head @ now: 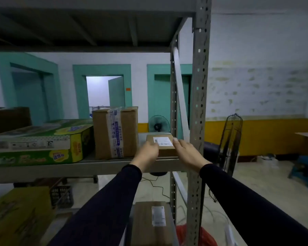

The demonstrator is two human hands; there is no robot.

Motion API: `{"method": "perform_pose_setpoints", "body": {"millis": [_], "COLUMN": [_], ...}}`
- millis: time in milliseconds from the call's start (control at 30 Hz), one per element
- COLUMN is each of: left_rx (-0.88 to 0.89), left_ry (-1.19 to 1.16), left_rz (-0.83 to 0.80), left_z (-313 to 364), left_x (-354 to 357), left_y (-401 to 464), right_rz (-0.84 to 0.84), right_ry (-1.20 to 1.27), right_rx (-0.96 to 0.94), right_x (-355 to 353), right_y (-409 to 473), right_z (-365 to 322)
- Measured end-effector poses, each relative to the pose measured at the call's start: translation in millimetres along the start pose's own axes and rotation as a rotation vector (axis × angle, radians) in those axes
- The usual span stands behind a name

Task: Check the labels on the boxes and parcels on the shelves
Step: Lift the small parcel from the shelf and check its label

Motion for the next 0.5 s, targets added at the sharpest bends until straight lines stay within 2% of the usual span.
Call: {"method": "perform_pose_setpoints", "body": {"millis": [233, 500], "left_rx": [-0.210, -0.229], "left_ry": [-0.157, -0.296], "left_rz": [0.009, 0.064], "left_z": [-25, -29], "left_x": [6, 1], "left_y": [27, 23], "right_rz": [-0.059, 0.077], "right_ry": [-0.008, 0.098], "right_rx": [0.145, 0.182], "right_x": [14, 6], "right_y": [8, 8], "right_z": [6, 13]}}
Point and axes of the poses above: each hand's wrist, its own y-axis towards the middle knuckle, its own x-axis out of the palm, z = x × y, the point moved 4 cm from there along y, towards the middle knuckle
